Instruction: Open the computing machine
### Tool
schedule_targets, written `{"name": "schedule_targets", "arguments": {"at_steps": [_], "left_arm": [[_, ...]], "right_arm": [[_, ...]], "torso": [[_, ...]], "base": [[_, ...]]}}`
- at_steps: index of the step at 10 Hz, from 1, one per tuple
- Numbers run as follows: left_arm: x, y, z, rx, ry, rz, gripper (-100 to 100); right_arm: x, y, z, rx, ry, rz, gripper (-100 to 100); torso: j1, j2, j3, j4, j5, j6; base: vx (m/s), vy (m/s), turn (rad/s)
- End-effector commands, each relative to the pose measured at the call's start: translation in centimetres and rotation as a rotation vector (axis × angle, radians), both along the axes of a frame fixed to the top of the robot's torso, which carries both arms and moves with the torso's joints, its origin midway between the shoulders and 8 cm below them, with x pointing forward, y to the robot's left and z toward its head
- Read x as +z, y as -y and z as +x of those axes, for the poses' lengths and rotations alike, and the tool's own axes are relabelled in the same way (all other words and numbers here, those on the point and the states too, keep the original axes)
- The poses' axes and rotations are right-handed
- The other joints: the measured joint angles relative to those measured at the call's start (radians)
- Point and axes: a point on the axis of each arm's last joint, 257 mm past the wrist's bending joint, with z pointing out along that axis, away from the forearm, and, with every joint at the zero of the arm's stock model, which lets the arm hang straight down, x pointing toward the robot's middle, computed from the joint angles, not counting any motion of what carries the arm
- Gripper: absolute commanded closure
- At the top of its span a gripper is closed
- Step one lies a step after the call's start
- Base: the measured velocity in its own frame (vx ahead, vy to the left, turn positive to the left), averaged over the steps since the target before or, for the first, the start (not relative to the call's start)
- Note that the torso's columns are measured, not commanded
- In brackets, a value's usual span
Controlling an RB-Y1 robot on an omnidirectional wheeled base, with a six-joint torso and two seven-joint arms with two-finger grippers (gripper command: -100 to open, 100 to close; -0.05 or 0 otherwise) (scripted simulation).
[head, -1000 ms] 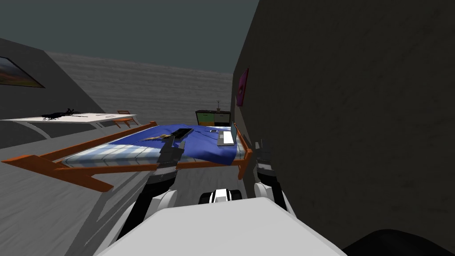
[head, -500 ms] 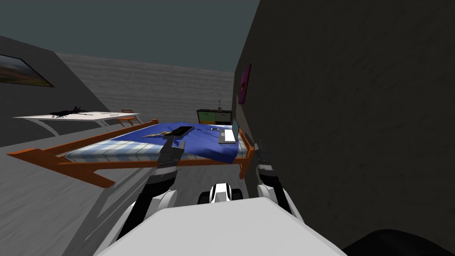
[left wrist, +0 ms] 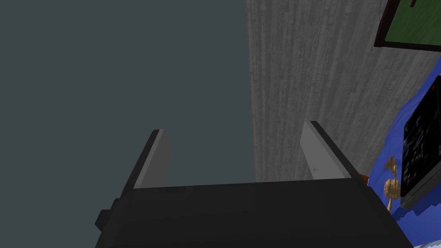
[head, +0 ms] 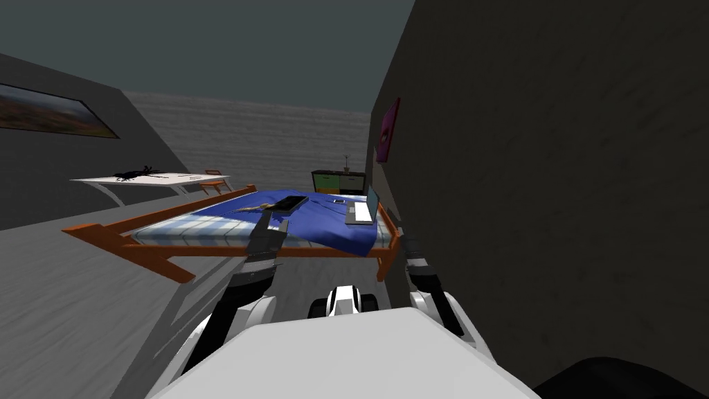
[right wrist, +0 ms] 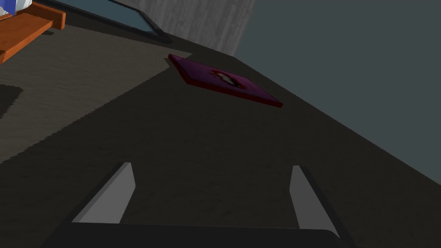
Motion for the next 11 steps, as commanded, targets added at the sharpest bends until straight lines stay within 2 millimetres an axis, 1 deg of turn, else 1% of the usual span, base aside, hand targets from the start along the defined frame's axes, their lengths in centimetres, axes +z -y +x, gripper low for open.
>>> {"name": "schedule_targets", "arguments": {"at_steps": [1,4,6,8,11], "left_arm": [[0.0,0.0,0.0,0.000,0.000,0.000,0],[0.0,0.0,0.0,0.000,0.000,0.000,0],[0.0,0.0,0.0,0.000,0.000,0.000,0],[0.0,0.0,0.0,0.000,0.000,0.000,0],[0.0,0.0,0.0,0.000,0.000,0.000,0]], "right_arm": [[-2.1,1.3,0.4,-0.040,-0.076,-0.153,-100],[-4.4,3.4,0.6,-0.097,-0.165,-0.342,-100],[-5.9,5.2,0.6,-0.139,-0.226,-0.477,-100],[-7.2,7.4,0.5,-0.184,-0.287,-0.617,-100],[-9.0,11.3,0.2,-0.254,-0.381,-0.835,-100]], "torso": [[0.000,0.000,0.000,0.000,0.000,0.000],[0.000,0.000,0.000,0.000,0.000,0.000],[-0.001,0.000,0.000,0.000,0.000,0.000],[0.000,0.000,0.000,0.000,0.000,0.000],[-0.001,0.000,0.000,0.000,0.000,0.000]], "base": [[0.022,0.057,0.112],[0.028,0.061,0.135],[0.036,0.061,0.132],[0.033,0.065,0.149],[0.038,0.063,0.141]]}}
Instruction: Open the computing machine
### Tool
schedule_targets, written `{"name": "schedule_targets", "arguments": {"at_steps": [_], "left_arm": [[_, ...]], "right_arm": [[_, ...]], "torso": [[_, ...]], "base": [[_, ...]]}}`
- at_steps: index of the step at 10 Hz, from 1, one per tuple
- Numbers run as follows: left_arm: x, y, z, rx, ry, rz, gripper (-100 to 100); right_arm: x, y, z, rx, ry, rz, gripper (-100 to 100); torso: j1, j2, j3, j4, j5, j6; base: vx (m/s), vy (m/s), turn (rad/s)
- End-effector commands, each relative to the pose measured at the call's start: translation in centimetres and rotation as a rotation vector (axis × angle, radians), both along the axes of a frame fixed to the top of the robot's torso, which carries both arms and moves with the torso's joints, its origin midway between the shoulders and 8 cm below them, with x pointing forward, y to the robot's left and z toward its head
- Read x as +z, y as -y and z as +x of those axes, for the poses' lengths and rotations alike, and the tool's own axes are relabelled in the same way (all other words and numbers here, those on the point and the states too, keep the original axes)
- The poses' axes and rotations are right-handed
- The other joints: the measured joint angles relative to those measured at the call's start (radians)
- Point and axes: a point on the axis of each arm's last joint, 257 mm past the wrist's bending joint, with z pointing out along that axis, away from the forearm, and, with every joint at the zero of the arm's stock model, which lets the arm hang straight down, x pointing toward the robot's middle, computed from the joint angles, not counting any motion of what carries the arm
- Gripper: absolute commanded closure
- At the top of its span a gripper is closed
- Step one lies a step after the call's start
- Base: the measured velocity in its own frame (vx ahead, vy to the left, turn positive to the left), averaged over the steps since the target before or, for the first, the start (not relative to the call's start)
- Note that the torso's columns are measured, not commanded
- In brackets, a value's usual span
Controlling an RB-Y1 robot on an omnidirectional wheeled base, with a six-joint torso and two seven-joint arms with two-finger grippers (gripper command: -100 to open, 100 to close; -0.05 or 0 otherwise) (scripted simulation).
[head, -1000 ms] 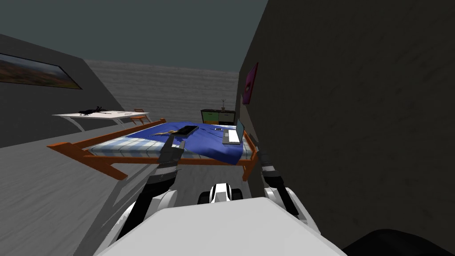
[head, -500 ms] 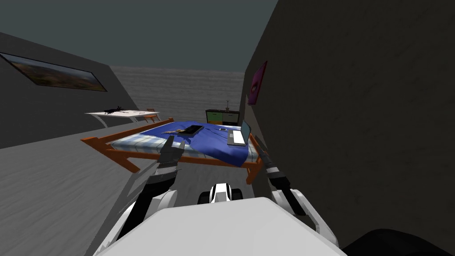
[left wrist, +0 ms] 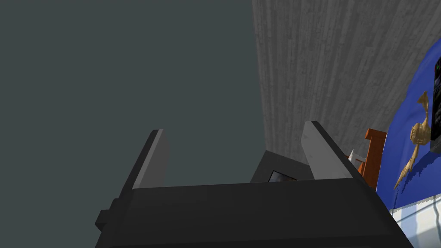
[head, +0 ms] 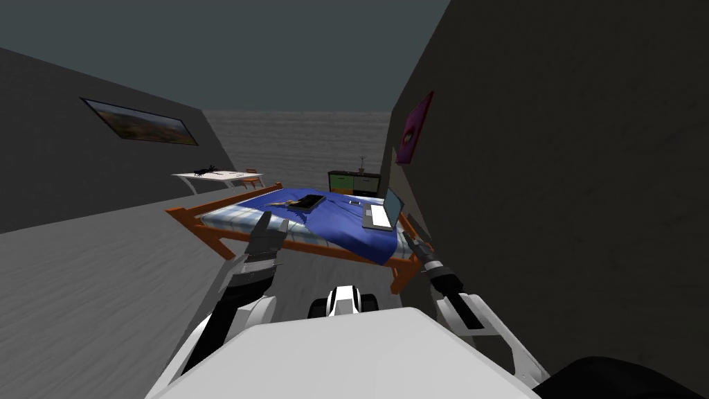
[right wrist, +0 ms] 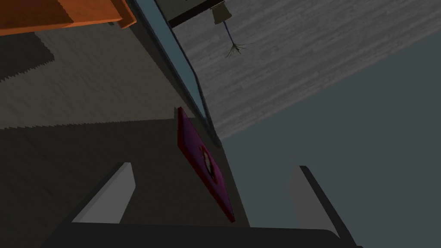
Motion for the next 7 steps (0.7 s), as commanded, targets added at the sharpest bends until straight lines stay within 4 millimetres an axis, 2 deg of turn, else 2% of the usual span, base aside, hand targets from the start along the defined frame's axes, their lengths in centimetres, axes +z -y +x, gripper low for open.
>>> {"name": "schedule_targets", "arguments": {"at_steps": [1,4,7], "left_arm": [[0.0,0.0,0.0,0.000,0.000,0.000,0],[0.0,0.0,0.0,0.000,0.000,0.000,0],[0.0,0.0,0.0,0.000,0.000,0.000,0]], "right_arm": [[-1.6,3.6,-0.4,-0.062,-0.084,-0.200,-100],[-2.4,8.4,-0.9,-0.133,-0.174,-0.433,-100],[-2.2,13.4,-1.6,-0.205,-0.258,-0.663,-100]], "torso": [[0.000,0.000,0.000,0.000,0.000,0.000],[0.000,0.000,0.000,0.000,0.000,0.000],[0.001,0.001,0.000,0.000,0.000,0.000]], "base": [[0.039,0.072,0.147],[0.049,0.058,0.159],[0.041,0.066,0.137]]}}
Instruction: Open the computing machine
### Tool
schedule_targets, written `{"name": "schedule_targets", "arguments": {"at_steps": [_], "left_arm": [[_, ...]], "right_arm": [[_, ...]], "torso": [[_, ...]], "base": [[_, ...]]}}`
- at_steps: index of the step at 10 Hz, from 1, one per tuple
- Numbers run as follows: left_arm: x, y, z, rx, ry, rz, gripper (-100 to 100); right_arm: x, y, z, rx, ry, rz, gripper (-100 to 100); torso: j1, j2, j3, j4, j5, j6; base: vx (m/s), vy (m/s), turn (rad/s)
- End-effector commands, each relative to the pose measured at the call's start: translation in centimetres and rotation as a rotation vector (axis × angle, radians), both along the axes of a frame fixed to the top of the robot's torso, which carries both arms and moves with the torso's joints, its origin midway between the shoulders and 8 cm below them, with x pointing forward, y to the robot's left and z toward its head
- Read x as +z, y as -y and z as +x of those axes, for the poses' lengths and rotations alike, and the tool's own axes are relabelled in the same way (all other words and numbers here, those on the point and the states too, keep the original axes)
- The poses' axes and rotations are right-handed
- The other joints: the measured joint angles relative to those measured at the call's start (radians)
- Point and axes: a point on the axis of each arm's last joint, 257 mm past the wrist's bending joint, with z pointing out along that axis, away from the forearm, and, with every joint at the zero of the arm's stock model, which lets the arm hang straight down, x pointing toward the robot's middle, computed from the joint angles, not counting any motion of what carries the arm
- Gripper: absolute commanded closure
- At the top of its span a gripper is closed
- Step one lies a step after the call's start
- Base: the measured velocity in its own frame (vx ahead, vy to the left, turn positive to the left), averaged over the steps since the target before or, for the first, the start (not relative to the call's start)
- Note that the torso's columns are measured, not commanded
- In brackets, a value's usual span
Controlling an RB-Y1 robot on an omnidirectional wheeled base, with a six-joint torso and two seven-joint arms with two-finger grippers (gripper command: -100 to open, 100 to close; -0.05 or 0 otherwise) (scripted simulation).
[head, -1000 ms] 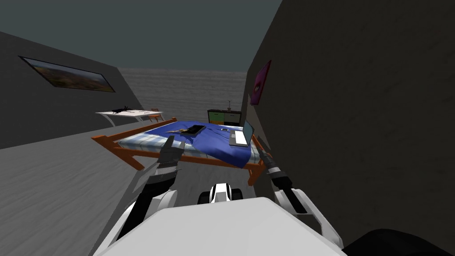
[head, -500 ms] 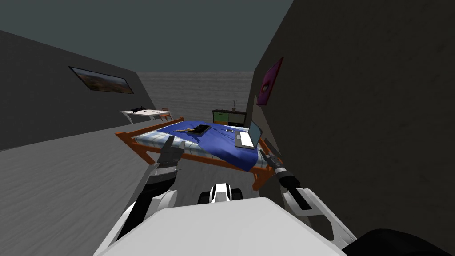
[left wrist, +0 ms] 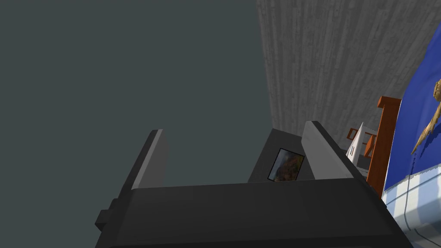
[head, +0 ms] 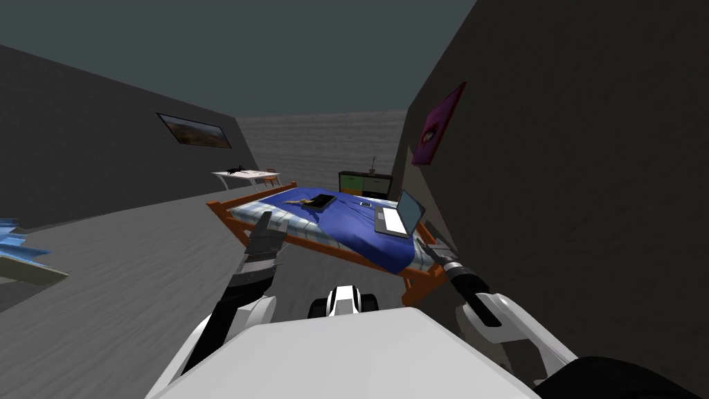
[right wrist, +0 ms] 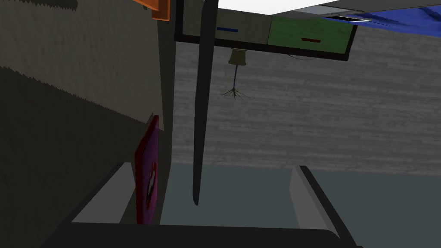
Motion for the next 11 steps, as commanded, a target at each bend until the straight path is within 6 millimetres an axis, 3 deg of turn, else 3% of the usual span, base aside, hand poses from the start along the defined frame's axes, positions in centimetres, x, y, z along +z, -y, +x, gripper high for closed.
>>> {"name": "schedule_targets", "arguments": {"at_steps": [1,6,11], "left_arm": [[0.0,0.0,0.0,0.000,0.000,0.000,0],[0.0,0.0,0.0,0.000,0.000,0.000,0],[0.0,0.0,0.0,0.000,0.000,0.000,0]], "right_arm": [[0.4,2.6,0.0,-0.037,-0.045,-0.134,-100],[3.1,10.1,-0.9,-0.136,-0.154,-0.492,-100],[6.8,14.6,-1.2,-0.203,-0.213,-0.749,-100]], "torso": [[-0.001,-0.001,0.000,0.000,0.000,0.000],[0.000,-0.001,-0.001,0.000,0.000,0.000],[0.000,0.000,0.000,0.000,0.000,0.000]], "base": [[0.034,0.034,0.046],[0.040,0.046,0.122],[0.036,0.039,0.099]]}}
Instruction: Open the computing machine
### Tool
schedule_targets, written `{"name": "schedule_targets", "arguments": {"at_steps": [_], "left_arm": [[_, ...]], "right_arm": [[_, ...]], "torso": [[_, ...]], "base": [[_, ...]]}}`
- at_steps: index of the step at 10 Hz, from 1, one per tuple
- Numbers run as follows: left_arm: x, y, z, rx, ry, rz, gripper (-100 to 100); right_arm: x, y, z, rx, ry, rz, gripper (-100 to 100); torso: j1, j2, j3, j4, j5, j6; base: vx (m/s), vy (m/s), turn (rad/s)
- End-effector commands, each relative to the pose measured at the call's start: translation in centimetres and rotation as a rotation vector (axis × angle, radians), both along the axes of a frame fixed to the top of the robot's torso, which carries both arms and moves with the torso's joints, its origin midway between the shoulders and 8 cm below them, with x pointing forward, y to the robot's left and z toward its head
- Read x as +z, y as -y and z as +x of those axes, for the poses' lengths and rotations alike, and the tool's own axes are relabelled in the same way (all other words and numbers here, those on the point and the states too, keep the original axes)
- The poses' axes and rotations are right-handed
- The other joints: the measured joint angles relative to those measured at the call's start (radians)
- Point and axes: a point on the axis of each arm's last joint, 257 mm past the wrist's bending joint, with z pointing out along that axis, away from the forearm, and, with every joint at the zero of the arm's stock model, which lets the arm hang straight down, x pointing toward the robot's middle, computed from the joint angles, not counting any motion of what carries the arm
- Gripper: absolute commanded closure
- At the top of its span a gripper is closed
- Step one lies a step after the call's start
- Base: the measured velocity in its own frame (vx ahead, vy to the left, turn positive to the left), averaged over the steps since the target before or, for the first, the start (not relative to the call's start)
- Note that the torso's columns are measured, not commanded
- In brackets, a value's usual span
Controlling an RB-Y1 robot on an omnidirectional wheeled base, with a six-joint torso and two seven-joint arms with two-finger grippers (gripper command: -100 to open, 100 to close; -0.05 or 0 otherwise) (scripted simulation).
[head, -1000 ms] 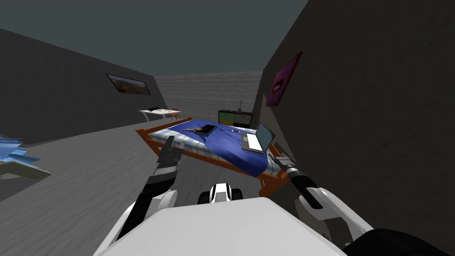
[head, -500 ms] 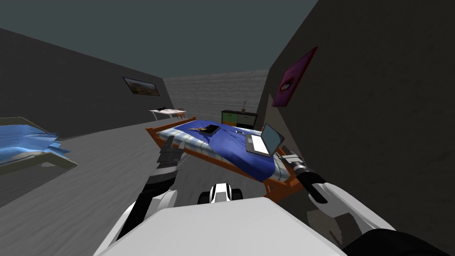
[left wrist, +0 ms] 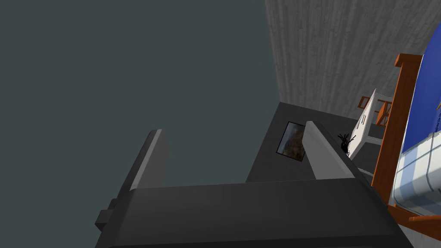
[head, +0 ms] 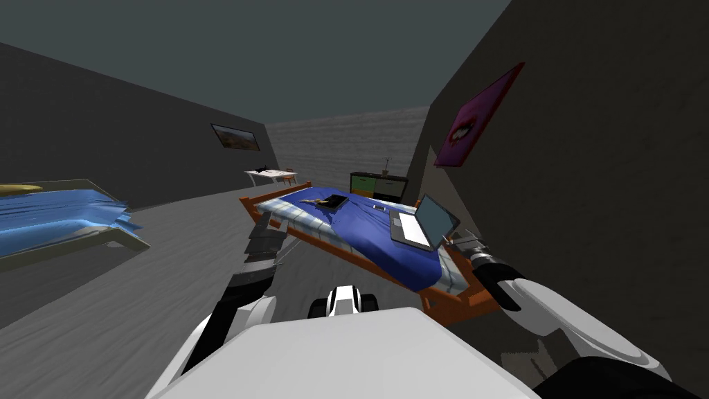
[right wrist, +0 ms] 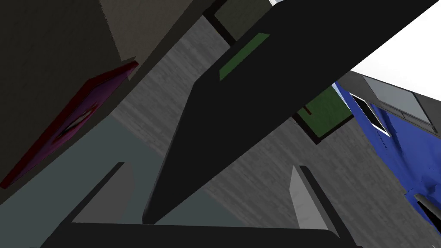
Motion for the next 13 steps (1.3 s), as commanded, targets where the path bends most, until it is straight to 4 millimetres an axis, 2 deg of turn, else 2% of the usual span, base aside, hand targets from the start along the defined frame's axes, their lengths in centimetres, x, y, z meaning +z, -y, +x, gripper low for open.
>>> {"name": "schedule_targets", "arguments": {"at_steps": [1,3,5,6,13], "left_arm": [[0.0,0.0,0.0,0.000,0.000,0.000,0],[0.0,0.0,0.0,0.000,0.000,0.000,0],[0.0,0.0,0.0,0.000,0.000,0.000,0],[0.0,0.0,0.0,0.000,0.000,0.000,0],[0.0,0.0,0.0,0.000,0.000,0.000,0]], "right_arm": [[2.0,1.8,-0.2,-0.026,-0.021,-0.108,-100],[3.4,2.8,-0.1,-0.038,-0.035,-0.180,-100],[3.1,2.6,-0.2,-0.035,-0.032,-0.165,-100],[3.1,2.6,-0.2,-0.035,-0.032,-0.165,100],[2.0,2.1,-2.2,-0.057,-0.175,-0.448,100]], "torso": [[0.000,0.001,0.001,0.000,0.000,0.000],[-0.001,0.000,0.000,0.000,0.000,0.000],[-0.001,0.000,0.000,0.000,0.000,0.000],[-0.001,0.001,0.001,0.000,0.000,0.000],[-0.004,0.000,0.000,-0.001,-0.002,0.000]], "base": [[0.020,0.025,0.052],[0.020,0.020,0.060],[0.004,0.004,0.004],[0.002,-0.003,-0.011],[0.049,0.069,0.039]]}}
